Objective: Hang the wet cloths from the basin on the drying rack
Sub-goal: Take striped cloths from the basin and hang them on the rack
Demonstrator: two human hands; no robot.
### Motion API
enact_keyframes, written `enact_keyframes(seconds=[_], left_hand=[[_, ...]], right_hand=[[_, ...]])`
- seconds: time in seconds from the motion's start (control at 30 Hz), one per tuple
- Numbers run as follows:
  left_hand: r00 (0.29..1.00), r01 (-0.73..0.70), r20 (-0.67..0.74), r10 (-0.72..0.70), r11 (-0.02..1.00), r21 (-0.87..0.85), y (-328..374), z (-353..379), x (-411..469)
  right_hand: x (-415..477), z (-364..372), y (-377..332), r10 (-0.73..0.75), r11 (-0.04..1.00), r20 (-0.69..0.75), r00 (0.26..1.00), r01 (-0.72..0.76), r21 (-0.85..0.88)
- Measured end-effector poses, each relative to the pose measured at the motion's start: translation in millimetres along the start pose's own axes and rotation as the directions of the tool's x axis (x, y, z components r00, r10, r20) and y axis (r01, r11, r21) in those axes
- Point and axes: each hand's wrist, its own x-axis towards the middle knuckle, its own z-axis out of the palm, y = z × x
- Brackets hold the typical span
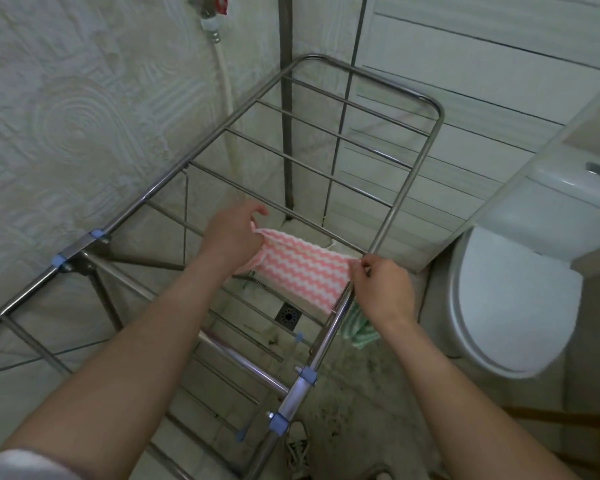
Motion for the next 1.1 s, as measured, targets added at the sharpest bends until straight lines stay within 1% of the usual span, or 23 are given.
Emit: enact_keyframes(seconds=[0.07,0.13,0.17,0.2,0.23,0.27,0.3,0.37,0.4,0.47,0.6,0.77,0.87,0.9,0.97,1.03,1.07,1.1], left_hand=[[1.000,-0.007,0.018,0.008,1.000,-0.017,2,-1,2],[0.999,0.052,0.021,-0.049,0.985,-0.164,2,-8,1],[0.997,0.077,-0.005,-0.080,0.971,-0.227,0,-13,-1],[0.995,0.083,-0.037,-0.095,0.966,-0.246,-2,-19,-4],[0.995,0.081,-0.042,-0.092,0.973,-0.218,-6,-23,-8],[0.996,0.082,-0.010,-0.085,0.982,-0.171,-9,-26,-13],[0.997,0.077,0.040,-0.073,0.989,-0.127,-14,-27,-18],[0.987,0.094,0.136,-0.081,0.991,-0.093,-24,-20,-30],[0.981,0.115,0.169,-0.097,0.988,-0.101,-28,-15,-35],[0.976,0.141,0.181,-0.120,0.984,-0.105,-35,-6,-40],[0.982,0.132,0.148,-0.118,0.988,-0.082,-41,5,-33],[0.986,0.073,0.148,-0.082,0.995,0.063,-40,8,-20],[0.992,0.051,0.111,-0.063,0.993,0.110,-36,8,-21],[0.993,0.061,0.093,-0.070,0.994,0.095,-35,9,-23],[0.991,0.103,0.078,-0.106,0.994,0.041,-33,8,-26],[0.989,0.128,0.079,-0.125,0.991,-0.045,-30,-1,-32],[0.986,0.151,0.096,-0.139,0.979,-0.137,-28,-8,-37],[0.980,0.183,0.126,-0.154,0.946,-0.266,-27,-20,-45]], right_hand=[[3,5,0,-0.006,1.000,-0.013,1.000,0.006,-0.022],[3,8,1,0.004,1.000,-0.028,1.000,-0.005,-0.024],[2,7,2,0.013,1.000,-0.042,0.999,-0.013,-0.012],[0,5,2,0.006,1.000,-0.052,0.999,-0.006,0.004],[-2,3,3,-0.026,0.999,-0.048,0.999,0.026,0.019],[-5,1,3,-0.083,0.996,-0.012,0.997,0.083,0.029],[-8,-1,3,-0.153,0.988,0.057,0.987,0.151,0.026],[-18,-3,-2,-0.272,0.957,0.240,0.932,0.289,-0.037],[-21,-3,-5,-0.304,0.933,0.311,0.900,0.347,-0.091],[-23,-2,-9,-0.312,0.903,0.379,0.871,0.396,-0.167],[-22,1,-9,-0.297,0.897,0.379,0.876,0.392,-0.205],[-21,5,-4,-0.210,0.916,0.311,0.927,0.298,-0.269],[-24,5,-5,-0.213,0.934,0.310,0.927,0.287,-0.215],[-26,5,-6,-0.217,0.936,0.319,0.923,0.289,-0.200],[-28,3,-6,-0.212,0.927,0.357,0.910,0.303,-0.222],[-30,1,-6,-0.181,0.933,0.381,0.907,0.281,-0.225],[-31,-4,-7,-0.158,0.953,0.383,0.910,0.242,-0.184],[-32,-9,-11,-0.145,0.974,0.379,0.914,0.198,-0.107]])
